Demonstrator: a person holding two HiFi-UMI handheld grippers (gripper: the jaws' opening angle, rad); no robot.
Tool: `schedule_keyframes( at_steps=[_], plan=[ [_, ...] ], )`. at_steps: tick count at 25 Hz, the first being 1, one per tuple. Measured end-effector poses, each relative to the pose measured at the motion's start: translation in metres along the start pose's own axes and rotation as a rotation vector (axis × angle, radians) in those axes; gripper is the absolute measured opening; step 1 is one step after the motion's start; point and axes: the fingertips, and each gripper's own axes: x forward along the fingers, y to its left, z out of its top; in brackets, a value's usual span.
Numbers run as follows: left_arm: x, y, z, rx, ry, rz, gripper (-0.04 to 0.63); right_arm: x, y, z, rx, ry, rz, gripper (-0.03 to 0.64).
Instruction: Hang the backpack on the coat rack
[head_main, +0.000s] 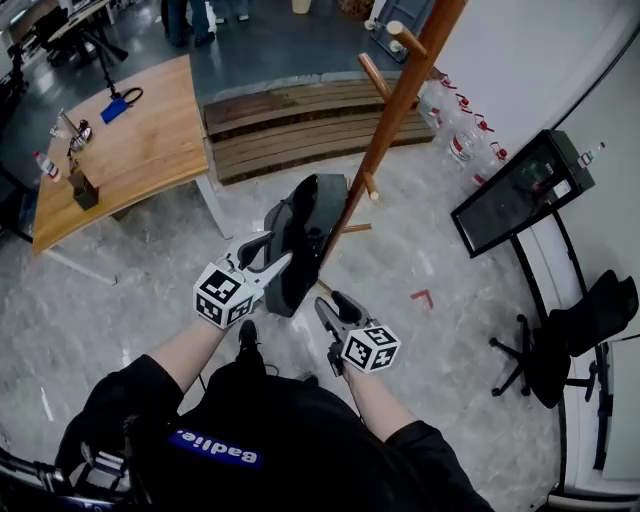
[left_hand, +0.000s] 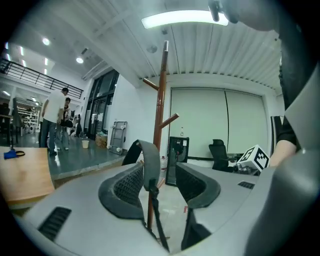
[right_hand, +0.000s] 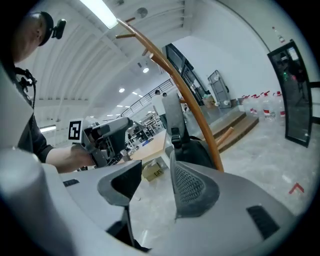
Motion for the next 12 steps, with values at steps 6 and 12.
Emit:
schedule_keyframes(
  at_steps=[6,12],
  plan=[
    [-0.058,-0.084,0.010,-0.048,-0.022,0.034,0.195,-0.060,0.059,0.025,-0.054,-0.074,0.128,0.200],
    [-0.102,-0.138,0.039,-0.064,-0.098,-0.035,0.173,-0.091,0.128,0.047,-0.164,-0.163,0.194,0.098]
  ],
)
